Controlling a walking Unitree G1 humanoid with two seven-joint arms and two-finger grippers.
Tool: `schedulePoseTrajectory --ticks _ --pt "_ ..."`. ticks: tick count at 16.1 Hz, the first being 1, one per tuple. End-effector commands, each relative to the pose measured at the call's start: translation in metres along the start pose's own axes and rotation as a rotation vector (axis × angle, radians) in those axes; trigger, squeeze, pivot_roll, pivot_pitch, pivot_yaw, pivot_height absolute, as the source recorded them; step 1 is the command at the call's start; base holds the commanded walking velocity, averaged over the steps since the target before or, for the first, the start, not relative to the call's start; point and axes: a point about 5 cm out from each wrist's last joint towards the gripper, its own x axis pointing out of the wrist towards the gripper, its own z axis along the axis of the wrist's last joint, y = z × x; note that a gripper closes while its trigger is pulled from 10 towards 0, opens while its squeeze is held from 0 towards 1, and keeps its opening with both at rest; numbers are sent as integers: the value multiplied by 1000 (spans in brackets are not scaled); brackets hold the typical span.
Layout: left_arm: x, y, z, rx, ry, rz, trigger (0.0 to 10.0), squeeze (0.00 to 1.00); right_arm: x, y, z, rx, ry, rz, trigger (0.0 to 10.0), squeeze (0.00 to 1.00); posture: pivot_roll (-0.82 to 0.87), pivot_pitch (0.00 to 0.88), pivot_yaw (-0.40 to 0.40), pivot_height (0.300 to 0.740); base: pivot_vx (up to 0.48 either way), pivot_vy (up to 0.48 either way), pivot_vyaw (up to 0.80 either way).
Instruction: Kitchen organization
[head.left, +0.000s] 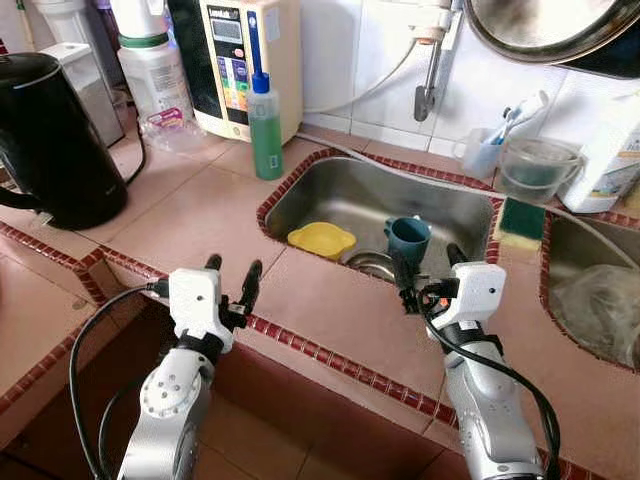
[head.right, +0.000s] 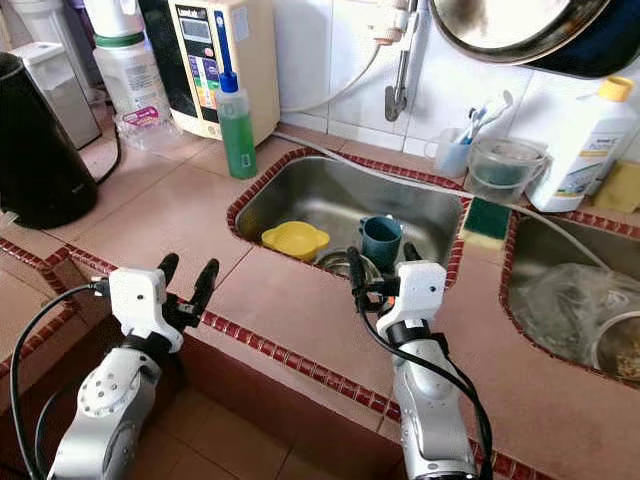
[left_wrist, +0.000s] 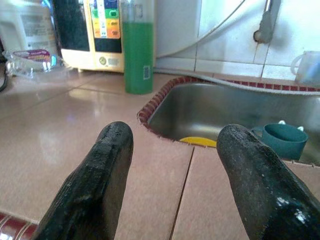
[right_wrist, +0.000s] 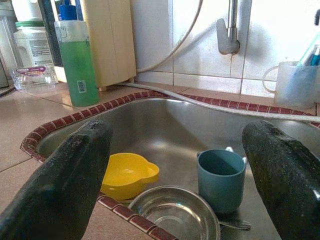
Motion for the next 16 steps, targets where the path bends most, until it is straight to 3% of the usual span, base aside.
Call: schedulePoseTrajectory --ticks 1,5,6,16 --pt "3 2 3 13 -13 0 10000 0 1 0 2 -11 -2 2 10000 0 -177 8 37 740 -266 0 0" --pt "4 0 3 12 -15 -9 10000 0 -1 -1 1 -22 8 3 10000 0 -182 0 34 740 -262 0 0" --pt "6 1 4 -35 -16 6 10000 0 -1 -1 0 -24 10 6 10000 0 -182 0 34 740 -262 0 0" --pt "8 0 4 -8 -14 -29 10000 0 -6 2 -4 -36 28 25 10000 0 -189 0 39 740 -264 0 0"
